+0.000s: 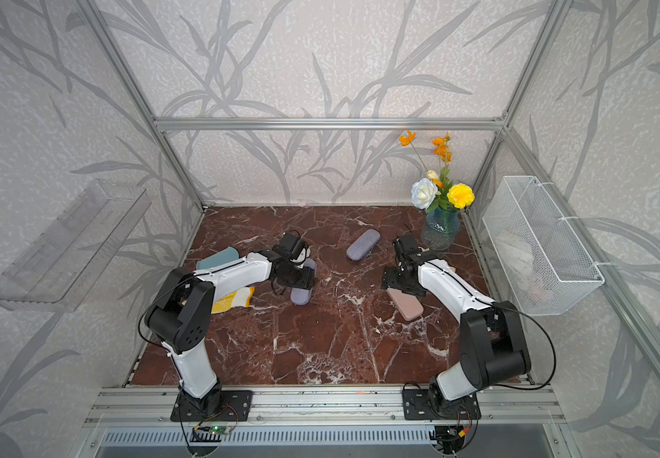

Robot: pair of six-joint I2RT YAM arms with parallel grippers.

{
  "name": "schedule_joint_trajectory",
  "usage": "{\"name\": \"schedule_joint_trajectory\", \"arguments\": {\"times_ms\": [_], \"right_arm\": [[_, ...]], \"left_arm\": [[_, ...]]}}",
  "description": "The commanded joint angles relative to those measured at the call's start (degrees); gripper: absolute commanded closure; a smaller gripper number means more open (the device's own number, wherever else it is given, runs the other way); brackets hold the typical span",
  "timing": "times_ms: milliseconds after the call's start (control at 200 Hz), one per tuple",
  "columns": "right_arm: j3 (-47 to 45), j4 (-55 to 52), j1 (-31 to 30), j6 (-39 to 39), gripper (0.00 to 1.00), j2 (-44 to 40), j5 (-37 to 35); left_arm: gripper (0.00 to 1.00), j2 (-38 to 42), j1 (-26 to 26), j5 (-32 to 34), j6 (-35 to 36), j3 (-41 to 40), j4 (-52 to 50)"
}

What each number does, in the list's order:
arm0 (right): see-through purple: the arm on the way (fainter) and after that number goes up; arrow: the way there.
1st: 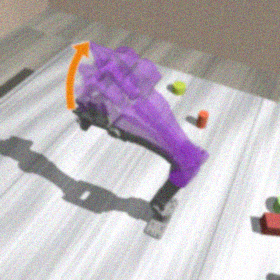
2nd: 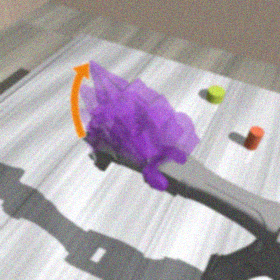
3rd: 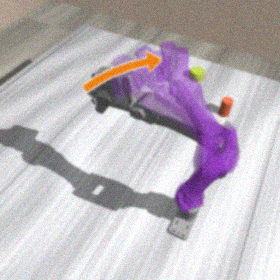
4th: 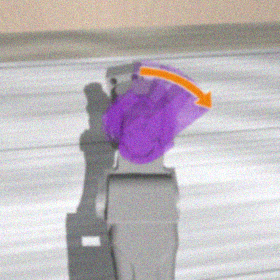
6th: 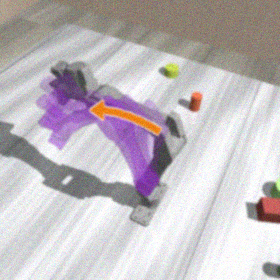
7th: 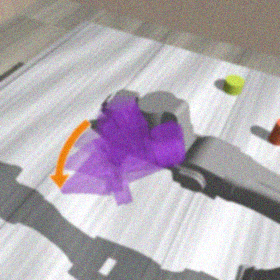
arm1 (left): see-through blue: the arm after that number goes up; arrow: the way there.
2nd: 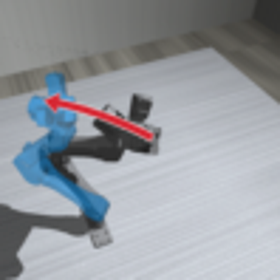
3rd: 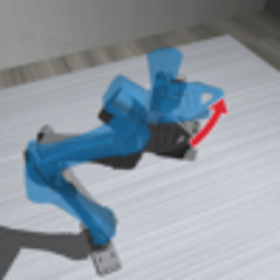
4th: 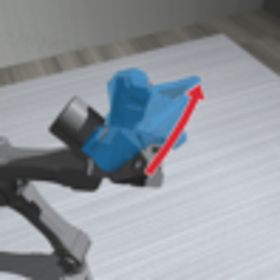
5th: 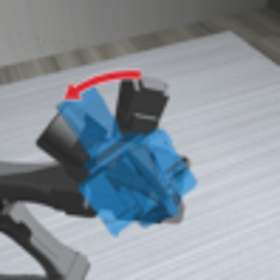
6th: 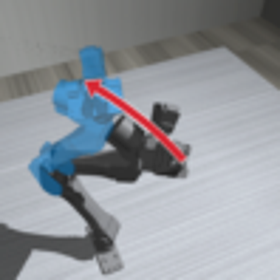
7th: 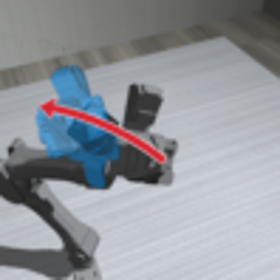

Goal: Wipe the eyeglass case
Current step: Move the eyeglass case from the center of the board, then pick up the cleaning item at the center of the board.

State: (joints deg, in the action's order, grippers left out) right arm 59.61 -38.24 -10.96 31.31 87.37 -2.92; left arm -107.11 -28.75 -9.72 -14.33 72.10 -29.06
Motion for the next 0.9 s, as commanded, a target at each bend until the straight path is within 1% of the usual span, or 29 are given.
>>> {"name": "schedule_joint_trajectory", "arguments": {"times_ms": [0, 75, 120, 160, 185, 295, 305, 385, 465, 530, 635, 715, 840, 875, 895], "right_arm": [[0.4, 3.6, 3.8, 4.8, 0.06, 2.1, -4.6], [2.0, 4.6, 4.8, 7.2, 0.03, 4.3, -6.5], [2.6, 5.9, 5.0, 7.5, 0.00, 5.2, -7.4], [3.2, 7.4, 5.2, 7.7, 0.01, 6.2, -7.5], [3.6, 7.8, 5.4, 7.8, 0.01, 6.9, -7.7], [5.8, 10.6, 5.7, 8.5, 0.01, 10.1, -9.0], [6.1, 10.9, 5.8, 8.5, 0.01, 11.4, -9.2], [8.7, 10.6, 5.9, 8.9, 0.01, 14.0, -11.7], [10.5, 10.8, 6.2, 9.0, 0.00, 16.0, -14.0], [11.9, 9.3, 6.7, 10.3, 0.02, 18.3, -15.2], [12.1, 10.3, 7.0, 10.6, 0.05, 21.3, -14.8], [13.5, 9.2, 7.4, 10.8, 0.08, 23.8, -14.1], [14.3, 9.1, 7.8, 11.0, 0.18, 25.9, -12.2], [14.8, 8.6, 8.0, 11.2, 0.22, 26.7, -11.7], [14.9, 8.3, 8.2, 11.4, 0.27, 27.1, -11.0]], "left_arm": [[0.29, -1.2, -1.0, 0.1, 4.5, 1.7, -5.8], [0.21, -0.2, -1.6, -0.1, 3.5, 0.4, -5.3], [0.11, 0.9, -1.6, -0.8, 2.4, -0.9, -4.4], [0.03, 2.2, -1.6, -1.2, 1.4, -2.6, -3.3], [0.00, 3.3, -1.6, -1.5, 0.7, -3.7, -2.4], [0.00, 7.3, -1.7, -2.0, -2.1, -8.4, 0.9], [0.00, 7.5, -1.7, -2.1, -2.4, -8.9, 1.2], [0.00, 9.6, -2.1, -1.8, -4.3, -12.1, 3.1], [0.01, 11.7, -3.1, 0.3, -5.4, -15.5, 5.0], [0.01, 13.1, -3.5, 2.1, -5.7, -17.7, 6.4], [0.01, 15.6, -3.6, 3.9, -5.5, -20.6, 9.1], [0.02, 17.5, -3.6, 3.9, -5.2, -23.0, 12.5], [0.02, 19.9, -3.5, 3.3, -4.4, -25.8, 15.7], [0.02, 20.6, -3.6, 2.9, -4.2, -26.3, 16.3], [0.03, 20.9, -3.5, 2.7, -3.9, -26.6, 16.7]]}}
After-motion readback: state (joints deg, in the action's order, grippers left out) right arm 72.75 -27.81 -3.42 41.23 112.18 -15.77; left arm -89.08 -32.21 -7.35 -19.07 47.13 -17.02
